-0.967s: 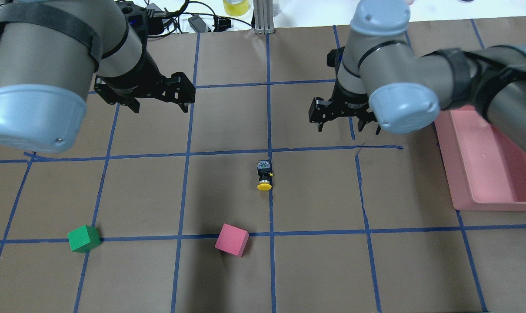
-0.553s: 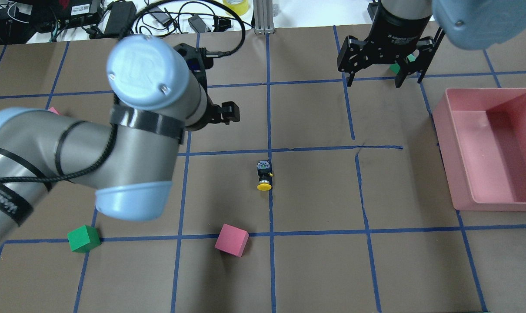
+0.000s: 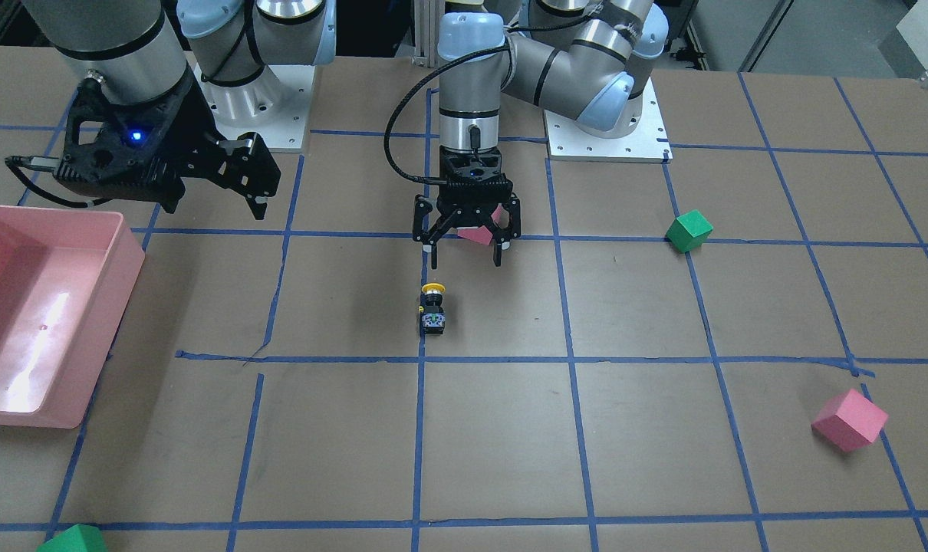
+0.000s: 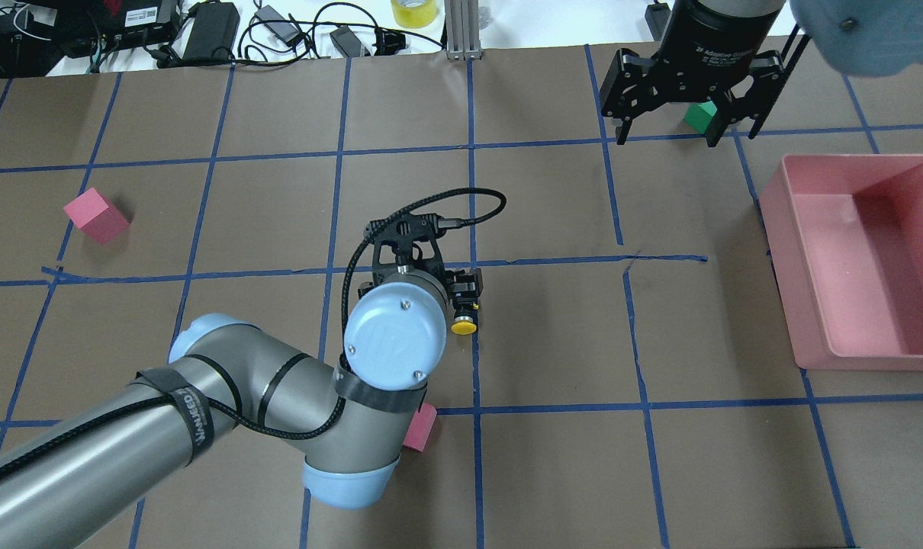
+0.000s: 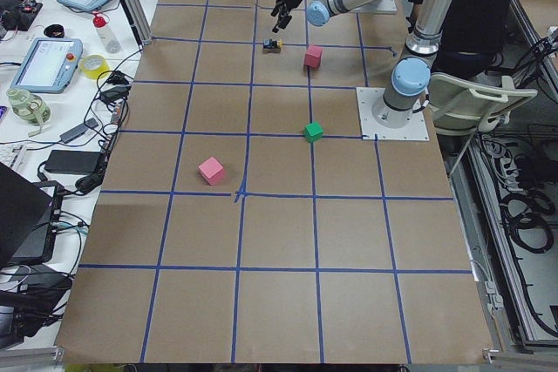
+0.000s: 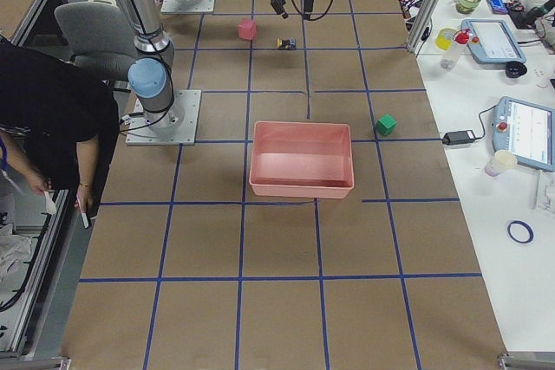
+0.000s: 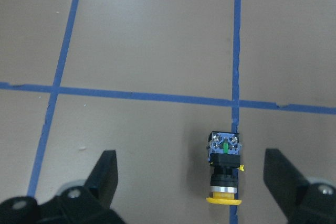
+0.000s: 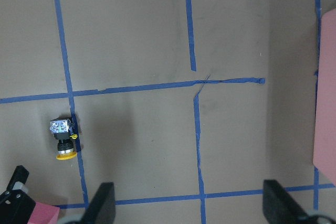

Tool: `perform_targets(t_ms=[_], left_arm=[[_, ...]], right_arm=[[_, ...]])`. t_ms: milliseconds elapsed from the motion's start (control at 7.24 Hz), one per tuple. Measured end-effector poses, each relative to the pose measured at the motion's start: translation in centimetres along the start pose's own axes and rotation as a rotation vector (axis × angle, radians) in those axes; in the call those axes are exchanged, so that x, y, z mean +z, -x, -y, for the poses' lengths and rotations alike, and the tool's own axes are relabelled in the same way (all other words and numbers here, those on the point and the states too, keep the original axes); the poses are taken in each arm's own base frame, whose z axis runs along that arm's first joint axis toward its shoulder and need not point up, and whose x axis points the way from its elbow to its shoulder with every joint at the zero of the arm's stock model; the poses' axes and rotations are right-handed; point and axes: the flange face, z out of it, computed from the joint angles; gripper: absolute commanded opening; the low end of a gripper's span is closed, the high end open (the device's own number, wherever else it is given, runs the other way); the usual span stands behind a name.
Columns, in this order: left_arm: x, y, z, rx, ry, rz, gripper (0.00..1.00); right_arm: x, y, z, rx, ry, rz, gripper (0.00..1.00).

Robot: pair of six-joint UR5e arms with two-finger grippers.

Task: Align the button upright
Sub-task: 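Grasp the lying button switch with the left gripper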

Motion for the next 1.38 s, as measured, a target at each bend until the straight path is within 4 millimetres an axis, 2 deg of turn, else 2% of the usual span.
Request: perform_targets(t_ms=[276,691,829,967,1106,1244,1382], left_arm=[[3.7,-0.9,-3.3,0.007,-0.054,-0.022,0.96],[7.2,-2.2,-7.1,0.041,-0.087,-0.031,0.96],[8.1,-2.4,-7.9,0.051,-0.087,-0.032,0.89],[8.5,-2.6,-8.5,0.066,-0.087,-0.035,0.55],[8.6,-2.8,-8.9,0.087,-0.085,-0.037,0.30],[8.6,-2.9,-9.1,0.099,-0.084,-0.040,0.10],[8.4,-3.0,-9.1,0.106,-0.086,-0.047,0.00]], right_arm=[[1.0,-0.4,-0.2,0.004,0.003,-0.023,0.96],[1.6,-0.7,-0.4,0.006,0.010,-0.043,0.98],[1.8,-0.7,-0.4,0.007,0.013,-0.045,0.98],[1.8,-0.7,-0.4,0.007,0.016,-0.045,0.98],[1.9,-0.7,-0.4,0.007,0.018,-0.045,0.98],[2.0,-0.7,-0.4,0.007,0.019,-0.045,0.98],[2.0,-0.7,-0.5,0.007,0.020,-0.045,0.98]])
